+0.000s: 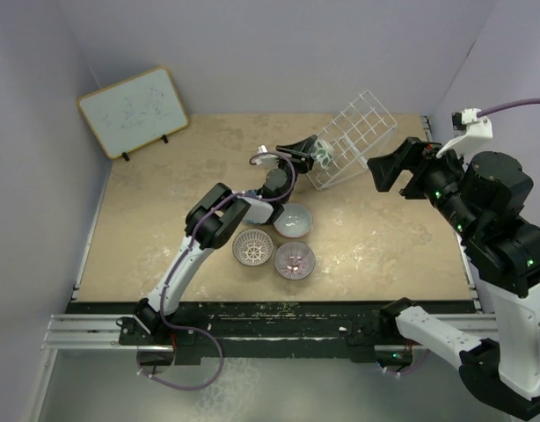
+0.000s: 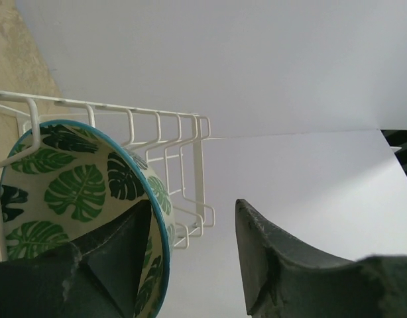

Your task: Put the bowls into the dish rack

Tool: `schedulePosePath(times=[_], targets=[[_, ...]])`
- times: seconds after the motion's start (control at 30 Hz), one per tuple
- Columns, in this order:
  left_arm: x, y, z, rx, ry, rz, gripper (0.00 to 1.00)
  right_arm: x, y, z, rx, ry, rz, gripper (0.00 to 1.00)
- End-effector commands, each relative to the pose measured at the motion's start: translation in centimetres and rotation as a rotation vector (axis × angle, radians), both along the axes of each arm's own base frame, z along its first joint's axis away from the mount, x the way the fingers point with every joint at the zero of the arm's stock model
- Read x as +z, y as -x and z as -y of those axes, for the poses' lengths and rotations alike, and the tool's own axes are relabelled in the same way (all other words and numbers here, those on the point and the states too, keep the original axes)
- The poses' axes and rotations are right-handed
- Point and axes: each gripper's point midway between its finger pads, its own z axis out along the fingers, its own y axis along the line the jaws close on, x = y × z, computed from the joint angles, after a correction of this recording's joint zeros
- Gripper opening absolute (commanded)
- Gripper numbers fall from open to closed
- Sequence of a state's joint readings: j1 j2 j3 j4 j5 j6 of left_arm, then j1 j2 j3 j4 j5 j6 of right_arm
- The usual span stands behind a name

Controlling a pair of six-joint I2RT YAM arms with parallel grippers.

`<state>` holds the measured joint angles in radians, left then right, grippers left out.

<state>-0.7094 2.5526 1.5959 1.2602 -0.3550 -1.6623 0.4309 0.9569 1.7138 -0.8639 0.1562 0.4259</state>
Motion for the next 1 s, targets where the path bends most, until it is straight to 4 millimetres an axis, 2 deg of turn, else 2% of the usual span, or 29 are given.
schedulePosePath(times=[0.0, 0.03, 0.13, 0.37, 0.47, 0.77, 0.97], targets=[[4.5, 0.3, -1.4, 0.017, 0.045, 0.045, 0.63, 0.9, -0.1, -0.2, 0.019, 0.001, 0.030, 0.94], [4.5, 0.3, -1.6, 0.021, 0.035, 0.032, 0.68, 1.0, 0.0, -0.2, 0.020, -0.001, 0.033, 0.94], [4.6, 0.4, -1.8, 0.028, 0.000, -0.011, 1.00, 1.1, 0.1, -0.2, 0.021, -0.005, 0.036, 0.93], [5.3, 0.8, -2.2, 0.029, -0.061, -0.094, 0.99, 1.7, 0.3, -0.3, 0.028, -0.018, 0.047, 0.93], [5.0, 1.1, -2.1, 0.010, -0.093, -0.141, 0.99, 1.9, 0.5, -0.3, 0.028, -0.023, 0.052, 0.93], [1.6, 2.8, -3.2, -0.014, -0.154, -0.272, 0.99, 2.1, 1.1, -0.2, 0.037, -0.029, 0.053, 0.94], [0.4, 3.6, -3.3, -0.036, -0.178, -0.283, 0.99, 2.0, 1.3, -0.4, 0.049, -0.038, 0.050, 0.95]])
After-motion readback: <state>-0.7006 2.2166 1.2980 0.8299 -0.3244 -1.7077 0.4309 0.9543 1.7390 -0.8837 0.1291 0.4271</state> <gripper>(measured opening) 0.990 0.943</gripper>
